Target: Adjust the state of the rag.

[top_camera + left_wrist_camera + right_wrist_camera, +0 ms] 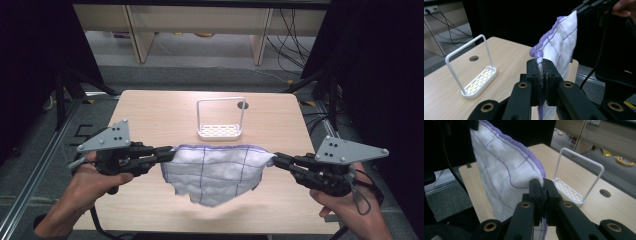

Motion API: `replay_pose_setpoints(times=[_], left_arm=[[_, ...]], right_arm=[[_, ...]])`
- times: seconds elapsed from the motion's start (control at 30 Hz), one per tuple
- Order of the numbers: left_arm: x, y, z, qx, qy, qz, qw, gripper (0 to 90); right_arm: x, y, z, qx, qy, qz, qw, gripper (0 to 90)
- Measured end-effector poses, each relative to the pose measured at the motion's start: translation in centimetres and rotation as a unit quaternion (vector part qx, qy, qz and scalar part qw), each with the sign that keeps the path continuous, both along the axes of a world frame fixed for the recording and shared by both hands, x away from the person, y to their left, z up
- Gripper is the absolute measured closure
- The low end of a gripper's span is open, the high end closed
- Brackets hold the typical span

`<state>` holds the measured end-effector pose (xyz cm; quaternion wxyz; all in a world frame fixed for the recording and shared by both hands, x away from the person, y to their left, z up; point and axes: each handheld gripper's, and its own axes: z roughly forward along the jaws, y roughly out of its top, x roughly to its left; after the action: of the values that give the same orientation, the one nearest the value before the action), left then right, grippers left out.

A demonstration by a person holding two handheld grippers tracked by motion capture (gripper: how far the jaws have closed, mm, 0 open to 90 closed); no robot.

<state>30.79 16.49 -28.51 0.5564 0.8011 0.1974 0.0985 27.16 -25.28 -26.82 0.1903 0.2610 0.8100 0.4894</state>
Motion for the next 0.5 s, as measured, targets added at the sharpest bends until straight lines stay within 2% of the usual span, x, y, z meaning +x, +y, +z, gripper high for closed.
replay_pose_setpoints(times=[0.07, 0.1, 0.13, 0.17, 0.2, 0.23, 0.27, 0.3, 0.33, 0.37, 0.43, 0.47, 0.5], left_arm=[[1.4, -0.7, -1.8, 0.017, 0.015, 0.007, 0.9997, 84.4], [2.4, -1.0, -2.9, 0.024, 0.024, 0.013, 0.9993, 84.4], [3.6, -1.3, -4.2, 0.025, 0.039, 0.023, 0.9987, 84.4], [4.5, -1.5, -5.3, 0.030, 0.051, 0.032, 0.9977, 84.4], [5.7, -1.9, -7.0, 0.044, 0.057, 0.044, 0.9964, 84.4], [7.0, -2.3, -8.8, 0.058, 0.064, 0.059, 0.9945, 84.4], [8.2, -2.6, -10.6, 0.078, 0.068, 0.071, 0.9921, 84.4], [9.7, -2.9, -12.9, 0.099, 0.074, 0.084, 0.9887, 84.3], [10.8, -3.0, -14.8, 0.106, 0.086, 0.099, 0.9858, 84.3], [11.9, -3.0, -16.4, 0.121, 0.093, 0.107, 0.9825, 84.3], [13.4, -3.1, -18.7, 0.137, 0.101, 0.126, 0.9773, 84.3], [14.0, -3.1, -19.6, 0.148, 0.098, 0.134, 0.9749, 84.2], [14.5, -3.2, -20.3, 0.149, 0.101, 0.143, 0.9732, 84.1]], right_arm=[[1.0, 0.0, -1.0, -0.011, 0.018, -0.002, 0.9998, 86.7], [2.0, 0.0, -2.0, -0.020, 0.036, -0.011, 0.9991, 86.7], [3.2, 0.2, -3.2, -0.024, 0.045, -0.016, 0.9986, 86.7], [4.4, 0.2, -4.4, -0.041, 0.066, -0.023, 0.9967, 86.7], [5.3, 0.4, -5.5, -0.042, 0.083, -0.034, 0.9951, 86.7], [6.9, 0.4, -7.1, -0.053, 0.094, -0.036, 0.9935, 86.6], [8.3, 0.6, -8.7, -0.056, 0.119, -0.045, 0.9903, 86.4], [9.7, 0.8, -10.4, -0.056, 0.130, -0.056, 0.9883, 86.3], [11.5, 1.1, -12.4, -0.066, 0.136, -0.063, 0.9865, 86.3], [12.5, 1.7, -14.0, -0.056, 0.155, -0.078, 0.9833, 86.3], [14.4, 2.4, -16.2, -0.078, 0.161, -0.087, 0.9799, 86.0], [15.3, 2.9, -17.3, -0.083, 0.162, -0.090, 0.9792, 85.9], [16.1, 3.3, -18.1, -0.088, 0.164, -0.095, 0.9779, 85.6]])
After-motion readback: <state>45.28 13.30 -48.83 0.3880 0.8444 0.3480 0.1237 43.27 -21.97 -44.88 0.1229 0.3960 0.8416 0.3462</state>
